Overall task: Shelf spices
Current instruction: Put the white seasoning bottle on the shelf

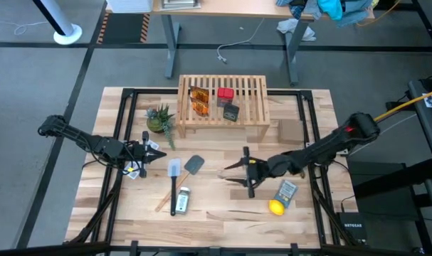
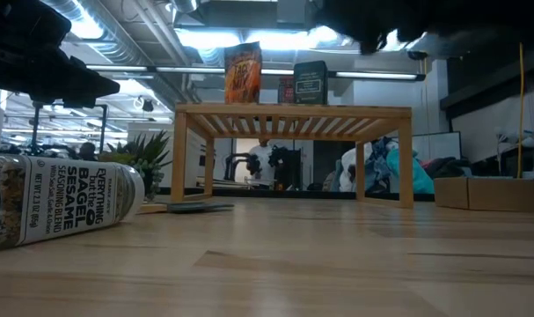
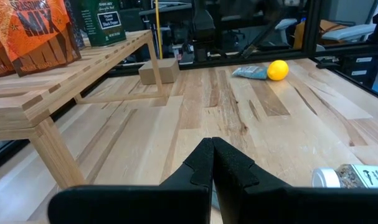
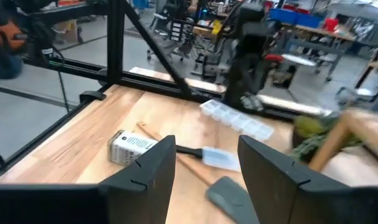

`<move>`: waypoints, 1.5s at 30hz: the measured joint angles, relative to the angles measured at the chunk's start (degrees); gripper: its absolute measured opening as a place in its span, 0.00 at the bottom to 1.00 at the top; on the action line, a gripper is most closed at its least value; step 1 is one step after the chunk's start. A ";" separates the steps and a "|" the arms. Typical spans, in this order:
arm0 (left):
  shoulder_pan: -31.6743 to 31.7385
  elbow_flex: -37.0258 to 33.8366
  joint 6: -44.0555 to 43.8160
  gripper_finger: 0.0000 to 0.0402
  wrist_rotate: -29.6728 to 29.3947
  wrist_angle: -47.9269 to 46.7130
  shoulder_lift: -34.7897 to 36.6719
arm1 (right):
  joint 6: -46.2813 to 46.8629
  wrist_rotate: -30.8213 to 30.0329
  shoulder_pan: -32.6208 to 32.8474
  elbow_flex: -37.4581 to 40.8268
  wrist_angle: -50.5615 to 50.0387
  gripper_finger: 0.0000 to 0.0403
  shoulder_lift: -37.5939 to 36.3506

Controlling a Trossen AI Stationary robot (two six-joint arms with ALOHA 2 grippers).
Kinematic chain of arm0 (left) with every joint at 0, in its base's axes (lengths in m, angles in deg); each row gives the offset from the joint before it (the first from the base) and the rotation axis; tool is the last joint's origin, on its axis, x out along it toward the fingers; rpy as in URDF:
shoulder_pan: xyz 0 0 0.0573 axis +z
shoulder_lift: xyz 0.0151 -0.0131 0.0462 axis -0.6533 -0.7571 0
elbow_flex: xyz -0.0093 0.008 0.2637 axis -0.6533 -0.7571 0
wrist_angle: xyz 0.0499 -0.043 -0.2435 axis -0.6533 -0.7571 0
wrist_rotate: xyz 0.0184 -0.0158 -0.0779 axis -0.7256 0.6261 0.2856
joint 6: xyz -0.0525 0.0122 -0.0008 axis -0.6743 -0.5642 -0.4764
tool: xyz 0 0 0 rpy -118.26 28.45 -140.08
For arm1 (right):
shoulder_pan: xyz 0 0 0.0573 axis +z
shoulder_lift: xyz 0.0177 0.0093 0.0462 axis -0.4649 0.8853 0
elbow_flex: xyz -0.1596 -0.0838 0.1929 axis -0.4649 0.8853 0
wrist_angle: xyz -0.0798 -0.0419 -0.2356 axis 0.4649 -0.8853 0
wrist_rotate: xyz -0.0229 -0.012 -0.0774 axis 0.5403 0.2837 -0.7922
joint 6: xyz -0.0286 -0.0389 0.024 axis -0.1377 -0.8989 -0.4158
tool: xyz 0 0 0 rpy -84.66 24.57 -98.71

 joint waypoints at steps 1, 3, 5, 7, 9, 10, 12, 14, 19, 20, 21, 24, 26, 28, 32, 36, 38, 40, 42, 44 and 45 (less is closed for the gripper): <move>0.00 -0.01 0.00 0.00 -0.05 0.01 0.01 | 0.98 0.82 -0.33 0.00 2.05 0.44 2.13; 0.01 -0.02 0.00 0.00 0.01 0.00 -0.01 | 3.71 3.09 -1.18 -0.34 4.81 0.44 6.27; 0.00 0.00 0.00 0.00 -0.03 0.01 0.01 | 5.61 5.83 -1.87 -1.08 6.74 0.44 10.11; 0.02 0.00 0.00 0.00 -0.02 0.00 -0.01 | 6.84 7.91 -2.19 -2.36 8.02 0.44 13.41; 0.00 0.00 0.00 0.00 -0.01 0.02 0.01 | 7.04 8.39 -2.17 -4.00 8.99 0.44 16.44; 0.02 0.00 0.00 0.00 -0.01 0.02 0.01 | 6.98 8.40 -2.09 -4.93 9.04 0.44 17.65; 0.01 -0.01 -0.02 0.00 -0.01 0.02 0.01 | 6.95 8.43 -2.07 -7.05 9.22 0.44 20.01; 0.00 0.00 -0.40 0.00 -0.01 0.13 0.01 | 7.03 8.43 -2.07 -8.94 8.80 0.44 22.08; 0.00 0.00 -5.54 0.00 0.05 0.05 -0.05 | 7.09 8.47 -2.07 -13.14 8.65 0.44 26.46; -0.03 0.00 -8.20 0.00 0.03 0.04 -0.05 | 7.10 8.42 -2.07 -13.79 8.67 0.44 27.10; -0.03 0.00 -11.88 0.00 0.04 0.04 -0.05 | 7.10 8.20 -2.07 -14.44 8.65 0.44 27.83; 0.10 0.00 -18.72 0.00 0.11 0.02 -0.28 | 7.21 6.70 -2.49 -16.34 8.38 0.44 30.06; 0.07 0.00 -21.00 0.00 0.58 0.02 -1.29 | 8.26 6.13 -3.11 -17.74 7.67 0.44 31.73; -0.09 0.00 -22.62 0.00 1.76 -0.12 -3.12 | 10.45 5.96 -3.95 -19.32 6.70 0.44 33.37; -0.12 0.00 -28.36 0.00 2.06 -0.15 -8.48 | 13.06 6.23 -5.25 -21.91 3.66 0.44 35.61; -0.69 0.00 -28.50 0.00 4.32 -0.21 -13.22 | 12.97 8.52 -5.61 -22.64 3.14 0.44 36.13; -1.83 0.00 -28.93 0.00 5.52 -0.25 -15.12 | 12.86 8.19 -5.44 -22.67 2.46 0.44 36.13; -3.38 0.01 -31.24 0.00 6.60 -0.25 -16.99 | 12.82 7.64 -5.39 -22.67 2.33 0.44 36.15; -5.34 0.07 -35.05 0.00 6.70 -0.01 -18.98 | 12.80 6.47 -5.47 -22.67 2.05 0.44 36.15; -7.37 0.16 -38.13 0.00 6.67 1.90 -21.44 | 12.80 4.44 -5.58 -22.65 1.37 0.44 36.15; -8.36 0.17 -39.18 0.00 6.67 3.76 -22.83 | 12.74 3.76 -5.85 -22.64 1.21 0.44 36.15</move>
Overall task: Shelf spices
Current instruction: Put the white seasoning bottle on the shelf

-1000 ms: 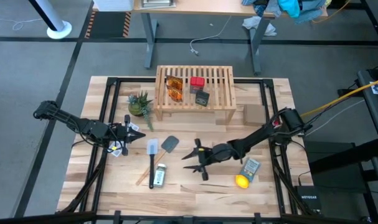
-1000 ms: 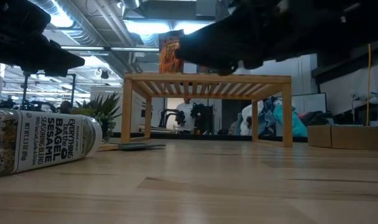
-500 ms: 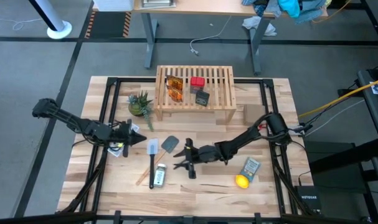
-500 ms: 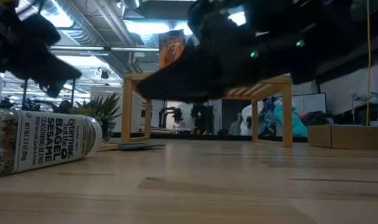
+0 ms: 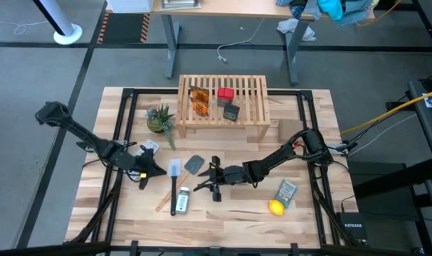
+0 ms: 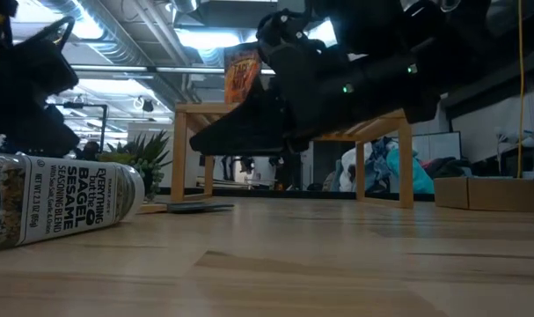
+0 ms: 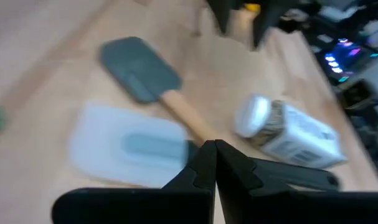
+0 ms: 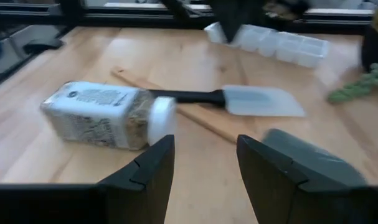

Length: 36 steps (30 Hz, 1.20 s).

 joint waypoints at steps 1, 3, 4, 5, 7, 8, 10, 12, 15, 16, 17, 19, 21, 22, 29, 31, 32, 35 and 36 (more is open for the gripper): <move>-0.97 0.03 -0.89 0.00 -0.13 2.17 -1.53 | -0.06 -0.49 -0.16 0.00 0.04 0.44 0.00; -2.85 0.09 -1.69 0.00 -0.33 6.90 -5.17 | -0.02 -0.48 -0.71 0.00 0.02 0.44 0.00; -3.73 0.09 -1.83 0.00 -0.48 9.44 -7.18 | -0.02 -0.34 -0.90 0.00 -0.20 0.44 0.00; -4.53 0.17 -1.86 0.00 -0.61 11.69 -9.22 | -0.02 -0.33 -1.20 0.00 -0.35 0.44 0.00; -5.88 1.57 -2.52 0.00 -1.30 13.50 -13.82 | 0.00 -0.24 -1.57 0.00 -0.27 0.44 0.00; -6.55 2.59 -3.04 0.00 -1.67 13.53 -16.16 | 0.00 -0.30 -1.57 0.00 -0.22 0.44 0.00; -7.72 5.34 -3.68 0.00 -2.09 13.49 -21.53 | 0.01 -0.37 -1.60 0.00 -0.38 0.44 0.00; -8.87 8.69 -3.24 0.00 -2.12 13.60 -27.11 | 0.00 -0.28 -1.57 0.00 -0.42 0.44 0.00; -10.20 13.91 0.21 0.00 -2.33 13.31 -35.41 | 0.02 0.17 -1.55 0.00 -0.41 0.44 0.00; -10.46 15.60 1.04 0.00 -2.47 12.98 -37.86 | 0.02 0.17 -1.55 0.02 -0.42 0.44 0.00; -10.65 17.14 1.64 0.00 -2.62 12.66 -40.18 | 0.02 0.17 -1.54 0.02 -0.41 0.44 0.00; -10.91 19.31 1.69 0.00 -2.81 12.30 -44.39 | 0.02 0.17 -1.51 0.02 -0.40 0.44 0.00; -10.99 21.24 1.45 0.00 -2.80 12.11 -48.04 | 0.02 0.15 -1.53 0.02 -0.42 0.44 0.00; -11.08 22.11 1.26 0.00 -2.81 12.26 -49.46 | 0.02 0.15 -1.53 0.02 -0.42 0.44 0.00; -10.32 26.86 1.35 0.00 -2.81 12.71 -55.66 | 2.12 1.00 -1.48 0.02 -5.37 0.44 -0.02; -9.70 27.72 1.96 0.00 -2.80 12.58 -56.48 | 3.42 2.27 -1.42 0.04 -8.52 0.44 -0.02; -9.36 28.14 2.46 0.00 -2.80 12.53 -56.73 | 4.22 3.06 -1.39 0.07 -9.94 0.44 -0.02; -8.25 29.35 3.29 0.00 -2.79 12.80 -57.02 | 6.34 4.78 -0.86 0.07 -12.88 0.44 -0.02; -7.92 29.66 3.36 0.00 -2.73 12.78 -57.02 | 6.78 5.13 -0.42 0.07 -13.30 0.44 -0.02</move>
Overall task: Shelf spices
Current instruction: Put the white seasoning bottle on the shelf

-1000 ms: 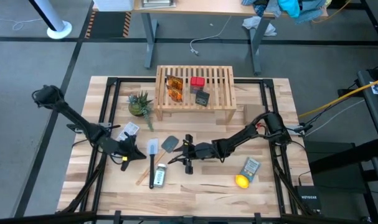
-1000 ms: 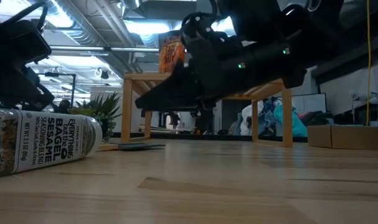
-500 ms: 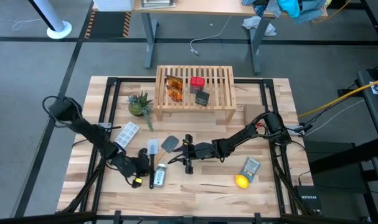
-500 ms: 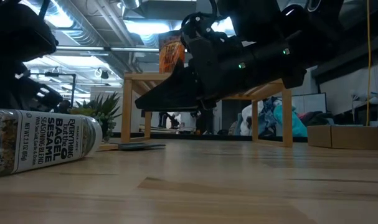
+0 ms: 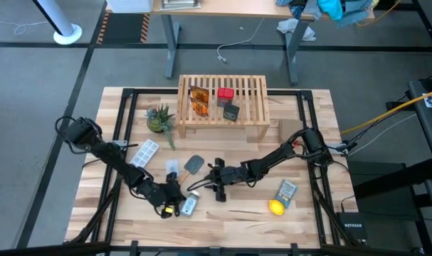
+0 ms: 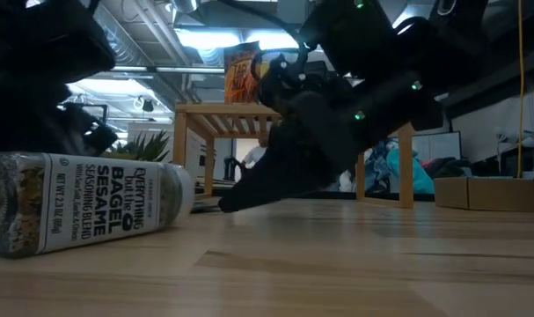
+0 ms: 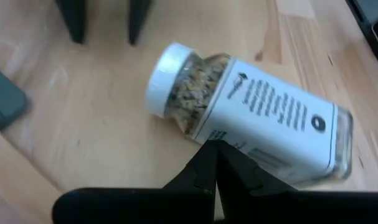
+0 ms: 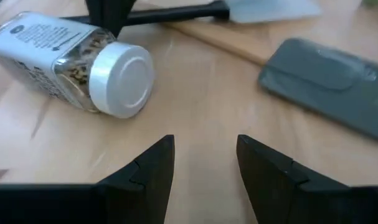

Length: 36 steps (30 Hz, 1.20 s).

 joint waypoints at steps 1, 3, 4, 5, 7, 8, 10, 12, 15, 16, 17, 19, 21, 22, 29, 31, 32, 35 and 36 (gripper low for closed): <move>0.38 0.25 0.02 0.00 0.14 0.00 0.00 | 0.47 0.23 0.36 0.00 -0.16 0.44 0.00; 1.05 0.70 0.15 0.00 0.47 -0.06 -0.02 | 0.60 1.31 1.08 0.00 -0.06 0.44 -0.01; 1.46 0.98 0.66 0.00 0.51 -0.07 -0.04 | 0.61 1.57 1.43 0.00 -0.08 0.44 -0.02; 1.87 1.25 1.40 0.00 0.55 -0.04 -0.04 | 0.61 1.52 1.72 0.00 -0.15 0.44 -0.02; 2.98 1.86 2.85 0.00 0.68 -0.01 -0.04 | 0.61 1.42 1.92 0.00 -0.16 0.44 -0.02; 3.62 2.12 3.45 0.00 0.67 0.01 -0.04 | 0.62 1.31 2.08 0.00 -0.16 0.44 -0.02; 4.97 2.60 5.28 0.00 0.61 -0.04 -0.04 | 0.64 0.55 1.96 0.00 -0.42 0.44 -0.02; 6.05 3.07 6.00 0.00 0.59 -0.03 -0.04 | 0.62 -0.56 1.97 0.00 -1.16 0.44 -0.02; 6.16 3.82 6.02 0.00 0.67 -1.65 0.73 | 0.56 -3.29 1.97 0.00 -2.54 0.44 -0.02; 5.66 4.26 5.82 0.00 0.74 -3.64 1.49 | 0.54 -3.94 1.97 0.00 -3.07 0.44 -0.07; 5.03 4.84 5.25 0.00 0.86 -6.35 2.38 | 0.53 -4.25 1.99 0.00 -3.15 0.44 -0.09; 3.37 6.04 2.92 0.00 0.25 -11.01 4.05 | -0.09 -4.54 2.02 0.04 -3.01 0.44 -0.09; 1.39 7.08 1.00 0.00 -1.30 -14.77 5.67 | -1.08 -4.55 2.02 0.24 -2.55 0.44 -0.09; 0.40 7.74 -0.01 0.00 -1.82 -16.08 6.45 | -1.31 -4.55 2.02 0.24 -2.37 0.44 -0.09; -5.99 10.65 -7.20 0.00 -2.23 -17.32 6.89 | -2.77 -7.83 1.97 0.26 -1.60 0.44 -0.09; -7.15 10.69 -10.97 0.00 -2.35 -17.40 5.92 | -2.90 -8.00 1.88 0.26 -1.46 0.44 -0.09; -7.52 10.68 -13.02 0.00 -2.36 -17.31 5.19 | -2.89 -8.00 1.82 0.26 -1.27 0.44 -0.09; -8.26 10.68 -17.09 0.00 -2.07 -15.81 2.69 | -2.89 -7.98 1.82 0.26 -0.82 0.44 -0.09; -8.29 10.68 -17.73 0.00 -1.62 -14.37 1.81 | -2.91 -8.00 1.80 0.26 -0.24 0.44 -0.09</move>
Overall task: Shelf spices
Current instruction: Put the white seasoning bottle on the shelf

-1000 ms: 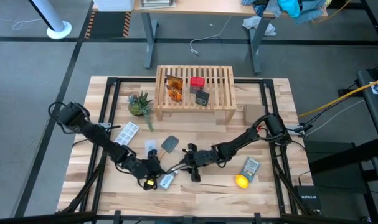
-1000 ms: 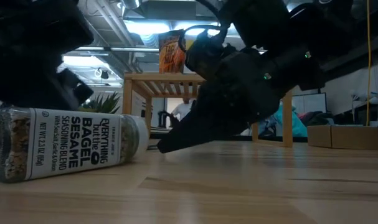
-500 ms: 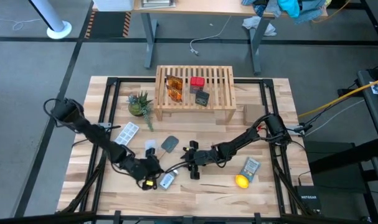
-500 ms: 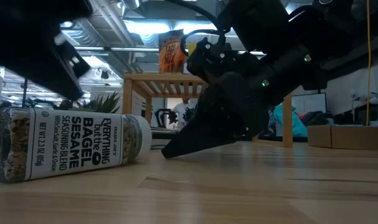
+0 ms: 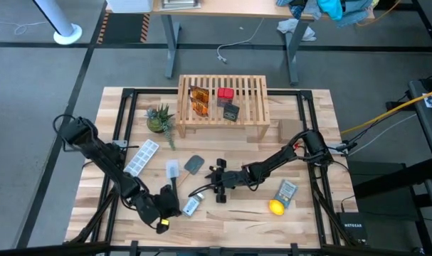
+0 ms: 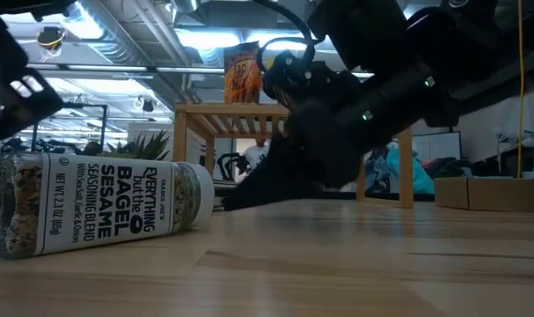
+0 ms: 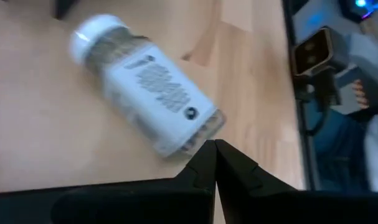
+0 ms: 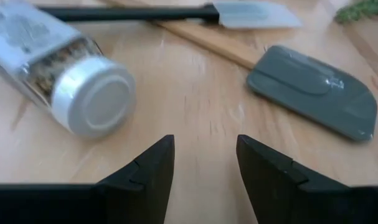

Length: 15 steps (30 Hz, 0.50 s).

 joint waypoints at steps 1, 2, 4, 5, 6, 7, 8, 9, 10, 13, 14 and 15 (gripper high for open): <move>-0.02 0.00 -0.03 0.00 0.79 1.65 -0.91 | -0.03 0.07 -0.18 0.00 0.77 0.44 0.00; -0.02 0.00 0.03 0.00 1.69 3.40 -1.77 | -0.04 0.49 -0.22 0.00 1.46 0.44 0.00; -0.02 0.00 0.51 0.00 2.79 5.66 -3.34 | -0.03 1.37 -0.41 0.00 2.58 0.44 0.00; -0.02 -0.02 0.62 0.00 3.11 6.51 -3.93 | -0.04 1.56 -0.62 0.00 2.78 0.44 0.00; -0.02 -0.02 0.60 0.00 3.58 7.06 -4.30 | -0.01 1.67 -0.63 0.00 2.81 0.44 0.00; -0.02 0.00 0.18 0.00 4.00 7.16 -4.56 | 0.26 2.07 -0.62 0.00 2.79 0.44 0.00; -0.02 0.00 -0.41 0.00 4.19 7.15 -4.78 | 0.41 2.14 -0.64 0.00 2.79 0.44 0.00; -0.02 0.00 -0.70 0.00 4.29 7.03 -4.88 | 0.43 2.19 -0.62 0.00 2.79 0.44 0.00; -0.02 0.00 -0.88 0.00 4.33 6.95 -4.91 | 0.44 2.35 -0.62 0.00 2.78 0.44 0.00; 0.25 0.02 -0.51 0.00 4.31 7.26 -4.89 | 0.46 3.16 -0.61 0.00 2.84 0.44 0.00; 0.47 0.02 -0.48 0.00 4.29 7.10 -4.89 | 0.50 3.15 -0.60 0.00 2.92 0.44 0.00; 0.67 0.02 -0.47 0.00 4.33 6.99 -4.89 | 0.51 3.15 -0.60 0.00 2.93 0.44 0.00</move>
